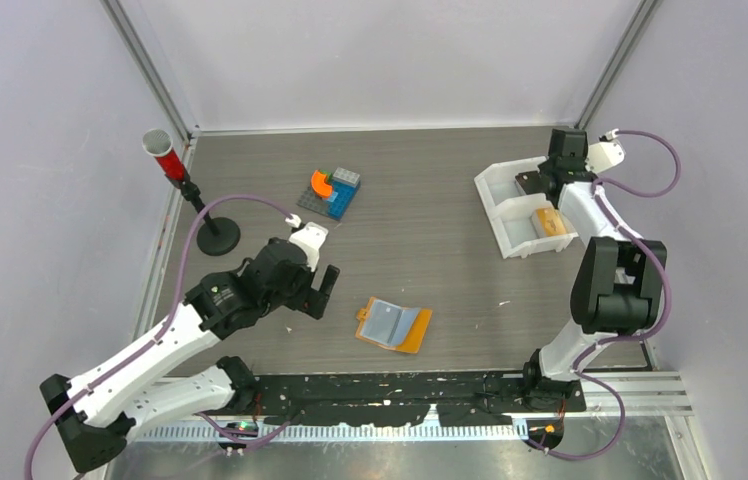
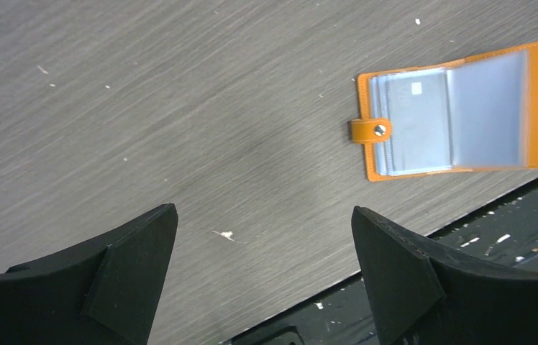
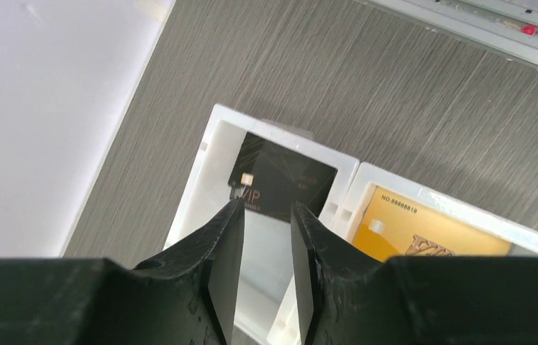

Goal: Take the credit cards out of the card holder
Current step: Place the credit card in the storage box, then remove the credit card from the card holder.

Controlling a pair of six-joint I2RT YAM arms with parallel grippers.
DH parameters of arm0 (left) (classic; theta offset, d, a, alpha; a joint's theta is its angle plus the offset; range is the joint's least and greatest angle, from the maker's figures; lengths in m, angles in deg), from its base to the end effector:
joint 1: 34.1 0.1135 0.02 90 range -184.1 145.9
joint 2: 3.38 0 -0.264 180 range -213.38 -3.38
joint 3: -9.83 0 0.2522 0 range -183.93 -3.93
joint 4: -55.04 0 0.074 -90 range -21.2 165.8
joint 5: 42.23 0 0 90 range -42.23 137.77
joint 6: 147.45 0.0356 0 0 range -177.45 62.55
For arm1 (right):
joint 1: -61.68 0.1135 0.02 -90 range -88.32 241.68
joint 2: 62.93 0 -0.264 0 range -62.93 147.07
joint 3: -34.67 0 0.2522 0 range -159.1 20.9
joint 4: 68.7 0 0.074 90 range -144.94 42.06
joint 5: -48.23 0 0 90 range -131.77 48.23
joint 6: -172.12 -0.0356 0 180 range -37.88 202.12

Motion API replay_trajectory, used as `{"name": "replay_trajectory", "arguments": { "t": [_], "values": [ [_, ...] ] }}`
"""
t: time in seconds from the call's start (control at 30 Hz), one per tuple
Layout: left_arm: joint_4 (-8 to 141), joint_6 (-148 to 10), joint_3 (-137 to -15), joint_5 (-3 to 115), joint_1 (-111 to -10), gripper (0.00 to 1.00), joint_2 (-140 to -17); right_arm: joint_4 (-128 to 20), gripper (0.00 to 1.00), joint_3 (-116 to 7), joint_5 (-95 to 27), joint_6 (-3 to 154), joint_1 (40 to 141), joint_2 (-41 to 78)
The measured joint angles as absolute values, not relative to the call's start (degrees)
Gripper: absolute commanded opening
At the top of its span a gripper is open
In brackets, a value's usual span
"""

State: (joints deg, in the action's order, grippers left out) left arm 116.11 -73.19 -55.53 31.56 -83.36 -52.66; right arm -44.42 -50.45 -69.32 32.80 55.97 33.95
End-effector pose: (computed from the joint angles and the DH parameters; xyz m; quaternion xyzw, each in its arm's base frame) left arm 0.1163 -0.1198 0.3070 0.2121 0.8913 -0.0938 0.3896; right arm 0.3803 -0.0546 0.2621 0.4957 0.7177 -0.0333 0.4879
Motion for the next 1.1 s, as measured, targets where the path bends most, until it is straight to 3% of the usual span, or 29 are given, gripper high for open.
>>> {"name": "replay_trajectory", "arguments": {
  "t": [0.4,0.73,1.1],
  "values": [
    [114.8,-80.9,-56.5,46.1,-74.1,0.84,-60.7,-42.6,0.40,-35.9,-55.7,38.1,61.7,17.4],
    [107.7,-82.6,-55.4,59.0,-70.4,0.89,-69.5,-44.6,0.52,-19.1,-44.2,40.4,77.3,6.1],
    [102.6,-82.8,-55.4,61.2,-71.8,0.84,-86.2,-50.7,0.65,-5.1,-32.5,38.7,87.4,-2.9]
  ]
}}
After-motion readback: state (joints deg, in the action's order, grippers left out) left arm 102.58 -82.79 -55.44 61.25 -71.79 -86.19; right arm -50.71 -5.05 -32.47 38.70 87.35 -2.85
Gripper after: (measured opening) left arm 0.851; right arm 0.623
